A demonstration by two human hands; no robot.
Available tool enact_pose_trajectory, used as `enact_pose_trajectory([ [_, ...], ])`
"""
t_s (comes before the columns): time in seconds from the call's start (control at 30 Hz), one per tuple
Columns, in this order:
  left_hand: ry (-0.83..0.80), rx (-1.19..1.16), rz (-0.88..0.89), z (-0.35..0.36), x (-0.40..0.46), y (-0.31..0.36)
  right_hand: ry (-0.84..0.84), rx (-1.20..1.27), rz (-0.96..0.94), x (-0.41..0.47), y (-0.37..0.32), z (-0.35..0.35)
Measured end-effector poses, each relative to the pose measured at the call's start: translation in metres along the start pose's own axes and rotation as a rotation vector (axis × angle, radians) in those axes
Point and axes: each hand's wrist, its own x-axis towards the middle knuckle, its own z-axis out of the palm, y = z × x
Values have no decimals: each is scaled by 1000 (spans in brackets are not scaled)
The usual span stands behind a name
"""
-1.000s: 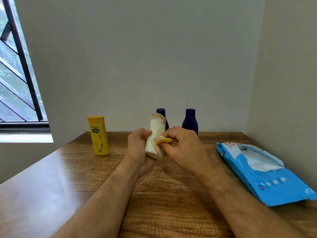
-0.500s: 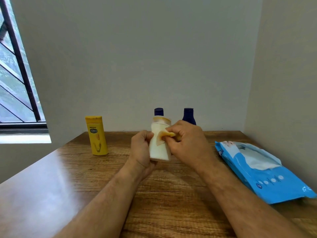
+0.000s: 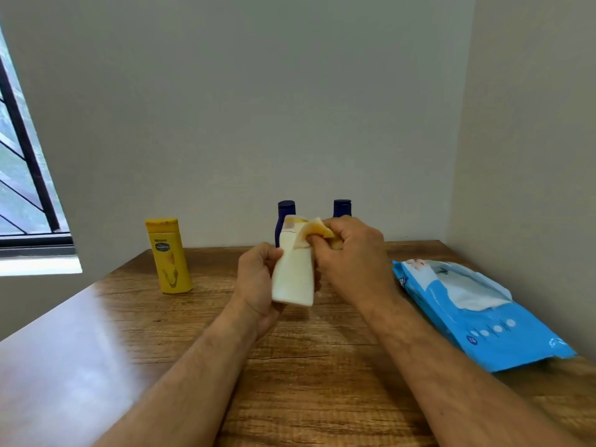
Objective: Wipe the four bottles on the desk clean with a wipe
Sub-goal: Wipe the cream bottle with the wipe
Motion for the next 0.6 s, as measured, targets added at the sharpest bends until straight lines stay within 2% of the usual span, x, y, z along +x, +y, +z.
enact_pose_trajectory([
  [0.17,179,-178,65,-8,8,11,-317,3,-66,-11,-4,10],
  [0.23,205,-216,67,-12,8,16,-359,10,-77,-13,-6,12],
  [0.33,204,-145,78,-12,7,15,-299,12,-62,-13,-4,13],
  [0.5,69,65,43,-3,4,0,-108,163,80,-6,5,10],
  [0.6,62,79,36,-1,3,0,-86,154,74,-7,5,8],
])
